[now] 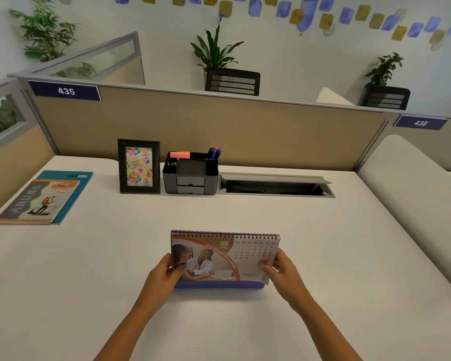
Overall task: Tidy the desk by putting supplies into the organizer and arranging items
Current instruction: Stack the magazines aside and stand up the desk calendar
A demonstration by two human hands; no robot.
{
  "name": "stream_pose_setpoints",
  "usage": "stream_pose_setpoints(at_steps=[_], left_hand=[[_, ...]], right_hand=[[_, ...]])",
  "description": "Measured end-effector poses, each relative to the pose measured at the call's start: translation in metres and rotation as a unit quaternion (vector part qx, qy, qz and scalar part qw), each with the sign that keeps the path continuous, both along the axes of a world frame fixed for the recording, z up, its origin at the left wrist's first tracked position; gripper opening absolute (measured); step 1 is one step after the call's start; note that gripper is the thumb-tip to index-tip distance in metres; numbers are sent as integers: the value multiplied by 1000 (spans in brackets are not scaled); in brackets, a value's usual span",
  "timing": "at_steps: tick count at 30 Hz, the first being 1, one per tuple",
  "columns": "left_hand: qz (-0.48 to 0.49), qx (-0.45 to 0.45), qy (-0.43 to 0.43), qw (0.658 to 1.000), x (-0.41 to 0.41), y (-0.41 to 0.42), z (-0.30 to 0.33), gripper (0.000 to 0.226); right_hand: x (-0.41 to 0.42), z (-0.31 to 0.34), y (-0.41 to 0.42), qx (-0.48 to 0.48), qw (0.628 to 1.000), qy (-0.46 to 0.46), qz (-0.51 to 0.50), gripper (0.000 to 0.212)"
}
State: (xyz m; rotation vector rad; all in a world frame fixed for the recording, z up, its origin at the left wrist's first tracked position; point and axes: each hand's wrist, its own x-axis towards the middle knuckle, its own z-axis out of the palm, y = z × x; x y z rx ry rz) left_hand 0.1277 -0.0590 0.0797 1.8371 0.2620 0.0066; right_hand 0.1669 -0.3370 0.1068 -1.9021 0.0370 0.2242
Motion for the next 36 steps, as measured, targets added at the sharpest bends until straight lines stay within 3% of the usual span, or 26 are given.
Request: stream_pose_setpoints(at_steps=[12,25,29,33,36], left_hand=[[-19,21,-27,999,36,-23,10,18],[-9,27,-59,998,135,-176,32,14],[-36,26,-48,998,175,-242,29,15],[-58,42,-27,997,205,-297,23,17],[-66,41,-16,997,226,-336,17,18]], right_hand=[[20,10,-26,85,994,12,-61,30],[99,48,-169,136,988,-5,-72,31],[122,47,-231,179,980,17,-83,41],[145,39,-283,201,973,22,-113,76],[170,31,-324,195,973,16,-120,79]])
